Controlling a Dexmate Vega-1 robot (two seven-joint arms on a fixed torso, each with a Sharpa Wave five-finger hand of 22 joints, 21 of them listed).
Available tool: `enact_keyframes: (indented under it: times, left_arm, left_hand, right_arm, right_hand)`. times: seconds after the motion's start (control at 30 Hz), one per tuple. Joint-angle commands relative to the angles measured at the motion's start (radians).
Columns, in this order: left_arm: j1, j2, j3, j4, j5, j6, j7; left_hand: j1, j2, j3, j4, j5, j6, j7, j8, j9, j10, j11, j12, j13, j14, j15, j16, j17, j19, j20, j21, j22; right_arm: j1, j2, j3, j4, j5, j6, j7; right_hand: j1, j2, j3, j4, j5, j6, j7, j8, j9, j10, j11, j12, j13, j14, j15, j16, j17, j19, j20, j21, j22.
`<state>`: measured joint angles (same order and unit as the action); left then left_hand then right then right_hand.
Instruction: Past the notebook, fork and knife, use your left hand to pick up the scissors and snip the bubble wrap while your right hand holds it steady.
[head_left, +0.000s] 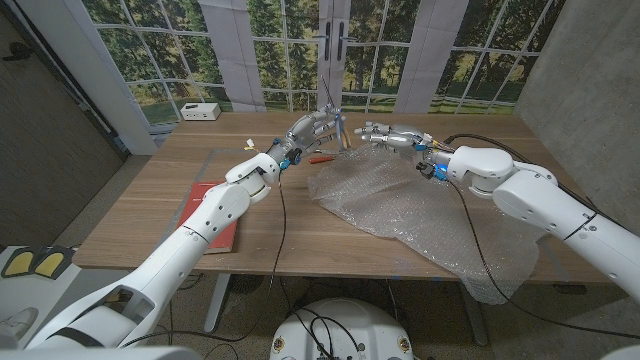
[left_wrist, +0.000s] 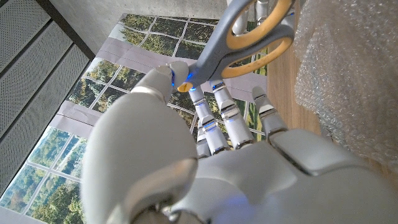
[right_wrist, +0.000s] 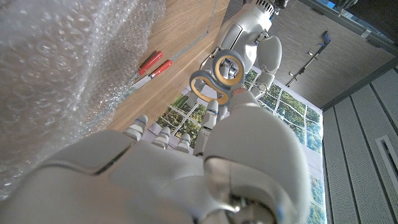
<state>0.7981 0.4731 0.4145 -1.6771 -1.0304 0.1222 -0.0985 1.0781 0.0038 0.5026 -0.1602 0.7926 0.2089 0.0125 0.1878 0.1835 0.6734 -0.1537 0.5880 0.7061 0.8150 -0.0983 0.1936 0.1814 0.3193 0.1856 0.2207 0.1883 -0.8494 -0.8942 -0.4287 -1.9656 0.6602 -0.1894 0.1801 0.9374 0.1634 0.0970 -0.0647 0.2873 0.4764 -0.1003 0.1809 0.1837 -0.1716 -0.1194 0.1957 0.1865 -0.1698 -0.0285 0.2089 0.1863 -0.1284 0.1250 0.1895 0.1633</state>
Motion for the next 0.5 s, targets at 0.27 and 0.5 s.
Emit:
enact_keyframes:
  times: [0.27, 0.5]
  left_arm:
    - [0.004, 0.001, -0.003, -0.004, -0.009, -0.003, -0.009]
    - [0.006, 0.006, -0.004, -0.009, -0.009, -0.001, -0.007]
  left_hand:
    - [0.002, -0.006, 0.008, -0.002, 0.002, 0.006, 0.001, -0.001, 0.004, 0.050, -0.046, 0.218, 0.001, 0.010, -0.033, 0.001, 0.004, 0.004, -0.009, 0.006, 0.002]
    - [0.008, -0.006, 0.007, -0.004, 0.001, 0.004, 0.000, -0.002, 0.004, 0.049, -0.044, 0.219, 0.001, 0.009, -0.032, 0.000, 0.005, 0.003, -0.008, 0.005, 0.001]
  right_arm:
    - [0.035, 0.011, -0.029, 0.025, -0.015, 0.003, 0.048]
    - [0.036, 0.019, -0.031, 0.030, -0.006, -0.001, 0.050]
  right_hand:
    - [0.009, 0.003, 0.004, -0.004, -0.009, -0.014, 0.004, -0.001, 0.006, -0.045, 0.001, -0.007, 0.000, -0.190, -0.015, -0.004, 0.005, 0.000, 0.003, -0.005, 0.003]
    - [-0.001, 0.008, 0.006, 0.004, -0.018, -0.015, 0.007, 0.005, 0.007, -0.089, 0.046, -0.015, 0.000, -0.209, 0.009, -0.008, 0.007, -0.019, 0.011, -0.009, 0.003]
